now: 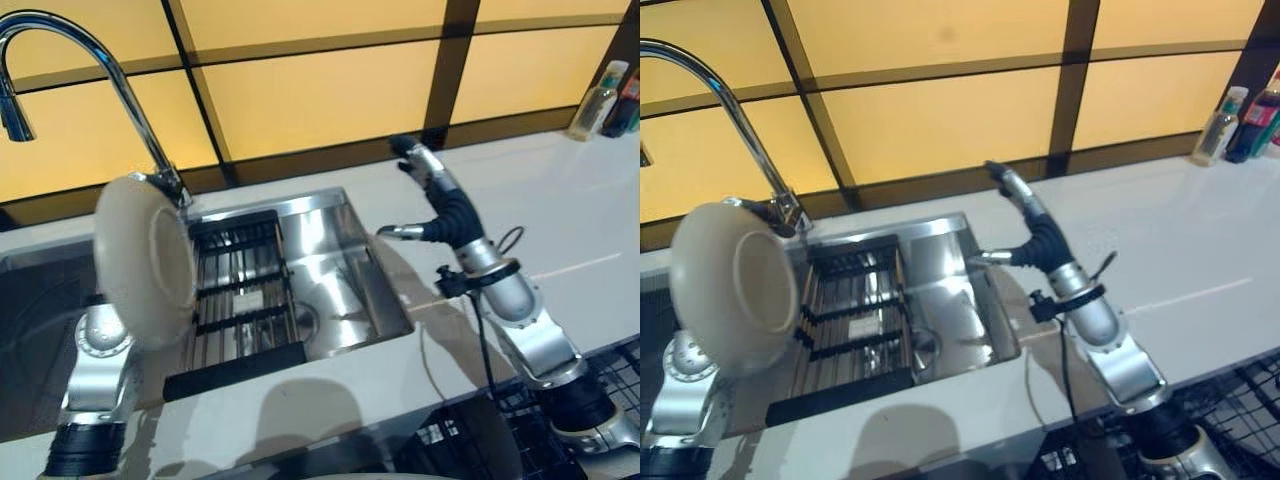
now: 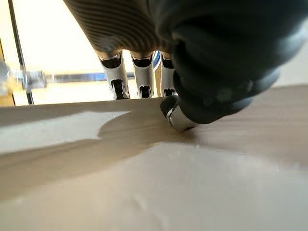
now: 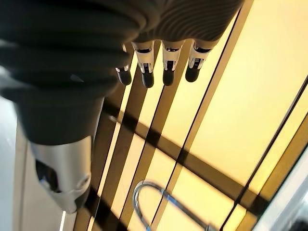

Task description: Pick up plates and place into dishwasher.

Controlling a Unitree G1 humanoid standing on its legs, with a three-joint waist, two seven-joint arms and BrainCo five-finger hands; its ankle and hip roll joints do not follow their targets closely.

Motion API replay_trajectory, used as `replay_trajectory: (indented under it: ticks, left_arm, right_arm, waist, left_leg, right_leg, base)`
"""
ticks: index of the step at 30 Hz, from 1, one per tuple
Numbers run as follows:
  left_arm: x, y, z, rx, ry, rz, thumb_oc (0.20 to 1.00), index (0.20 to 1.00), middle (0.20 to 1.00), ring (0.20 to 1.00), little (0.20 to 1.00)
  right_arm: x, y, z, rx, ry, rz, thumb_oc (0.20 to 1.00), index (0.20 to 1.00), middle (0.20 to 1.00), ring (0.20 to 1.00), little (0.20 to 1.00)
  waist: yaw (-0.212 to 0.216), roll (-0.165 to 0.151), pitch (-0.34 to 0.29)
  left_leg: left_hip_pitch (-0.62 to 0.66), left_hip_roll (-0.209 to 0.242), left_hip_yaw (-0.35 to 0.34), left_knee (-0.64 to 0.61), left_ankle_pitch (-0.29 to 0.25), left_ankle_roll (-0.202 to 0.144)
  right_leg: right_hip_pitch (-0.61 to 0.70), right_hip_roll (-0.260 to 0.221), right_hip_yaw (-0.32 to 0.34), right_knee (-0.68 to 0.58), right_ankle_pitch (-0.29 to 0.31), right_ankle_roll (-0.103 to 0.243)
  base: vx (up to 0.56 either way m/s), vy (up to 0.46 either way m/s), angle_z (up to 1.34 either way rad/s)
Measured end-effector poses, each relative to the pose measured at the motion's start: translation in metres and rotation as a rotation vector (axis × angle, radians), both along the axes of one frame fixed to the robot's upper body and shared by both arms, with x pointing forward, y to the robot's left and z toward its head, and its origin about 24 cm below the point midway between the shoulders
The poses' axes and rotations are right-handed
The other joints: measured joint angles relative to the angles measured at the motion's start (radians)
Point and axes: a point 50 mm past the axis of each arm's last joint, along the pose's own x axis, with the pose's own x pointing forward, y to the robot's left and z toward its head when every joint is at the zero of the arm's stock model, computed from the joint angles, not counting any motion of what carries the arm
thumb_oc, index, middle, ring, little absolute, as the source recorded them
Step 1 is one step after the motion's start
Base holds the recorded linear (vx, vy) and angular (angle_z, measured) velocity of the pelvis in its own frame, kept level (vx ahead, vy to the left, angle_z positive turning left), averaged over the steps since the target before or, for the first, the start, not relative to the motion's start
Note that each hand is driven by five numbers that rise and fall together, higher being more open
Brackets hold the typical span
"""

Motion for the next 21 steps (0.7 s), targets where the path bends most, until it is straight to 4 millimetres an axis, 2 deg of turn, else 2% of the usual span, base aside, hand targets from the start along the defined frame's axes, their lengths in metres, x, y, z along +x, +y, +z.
replay_trajectory:
  ticks: [5, 16, 21]
  left_arm:
    - [0.012, -0.025, 0.000, -0.092, -0.019, -0.034, 0.200, 0.200, 0.200, 0.200, 0.200]
    - [0.022, -0.060, -0.007, -0.228, 0.023, -0.132, 0.200, 0.200, 0.200, 0.200, 0.200]
    - [0.022, -0.061, -0.007, -0.257, 0.018, -0.083, 0.200, 0.200, 0.200, 0.200, 0.200]
  right_arm:
    - [0.001, 0.024, -0.003, -0.017, 0.037, 0.073, 1.000, 1.000, 1.000, 1.000, 1.000]
    - [0.006, 0.051, -0.011, -0.037, 0.117, 0.139, 1.000, 1.000, 1.000, 1.000, 1.000]
    - [0.008, 0.054, -0.006, -0.032, 0.101, 0.142, 1.000, 1.000, 1.000, 1.000, 1.000]
  waist:
    - [-0.001, -0.002, -0.001]
    - [-0.003, -0.003, -0.002]
    - [-0.003, -0.003, -0.002]
  left_leg:
    - [0.001, 0.001, -0.001, -0.002, 0.002, 0.000]
    - [0.017, 0.006, 0.000, -0.007, 0.002, 0.000]
    - [0.021, 0.007, -0.001, -0.008, 0.003, 0.000]
  right_leg:
    - [0.003, 0.001, -0.001, -0.006, 0.003, -0.001]
    - [0.030, 0.009, -0.002, -0.035, 0.017, -0.001]
    - [0.039, 0.011, -0.004, -0.045, 0.022, -0.001]
  base:
    - [-0.01, -0.001, 0.00]
    - [-0.01, -0.001, 0.00]
    - [0.00, 0.000, 0.00]
